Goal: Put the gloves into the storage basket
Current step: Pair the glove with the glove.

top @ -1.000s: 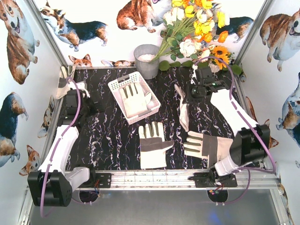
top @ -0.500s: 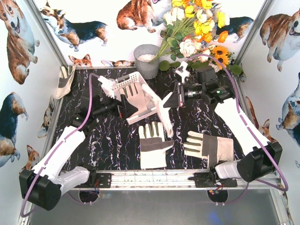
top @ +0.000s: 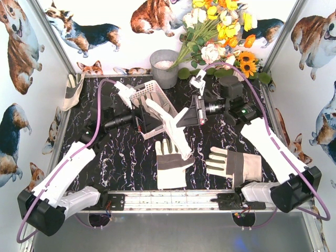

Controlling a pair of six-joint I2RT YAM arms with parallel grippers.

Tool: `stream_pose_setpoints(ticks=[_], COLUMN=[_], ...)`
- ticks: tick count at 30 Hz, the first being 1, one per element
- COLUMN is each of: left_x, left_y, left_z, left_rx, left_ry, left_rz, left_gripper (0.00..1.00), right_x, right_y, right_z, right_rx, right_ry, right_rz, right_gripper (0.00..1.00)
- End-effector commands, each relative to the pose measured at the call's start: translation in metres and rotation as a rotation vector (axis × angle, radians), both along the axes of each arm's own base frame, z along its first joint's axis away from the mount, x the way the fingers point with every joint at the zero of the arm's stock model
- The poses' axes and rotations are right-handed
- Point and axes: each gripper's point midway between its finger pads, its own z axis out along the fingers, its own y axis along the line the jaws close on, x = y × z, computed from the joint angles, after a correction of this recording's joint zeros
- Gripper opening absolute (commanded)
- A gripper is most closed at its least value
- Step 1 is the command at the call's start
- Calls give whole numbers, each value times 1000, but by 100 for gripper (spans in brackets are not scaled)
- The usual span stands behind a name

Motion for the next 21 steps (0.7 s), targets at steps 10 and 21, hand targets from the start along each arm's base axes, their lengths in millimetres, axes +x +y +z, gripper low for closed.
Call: stream_pose_setpoints(ticks=[10,21], left_x=[-32,-46], left_y=[-24,-40], left_z=[61,87], left_rx=[-401,-536], left_ry=[-31,-73], left_rz=[-152,-252], left_gripper=[100,100], right_x=[-9,-24], right_y=[4,6], right_z=[99,125], right_rx=[265,347], right_ry=[-210,-221], right_rz=[15,85], right_gripper=[0,0])
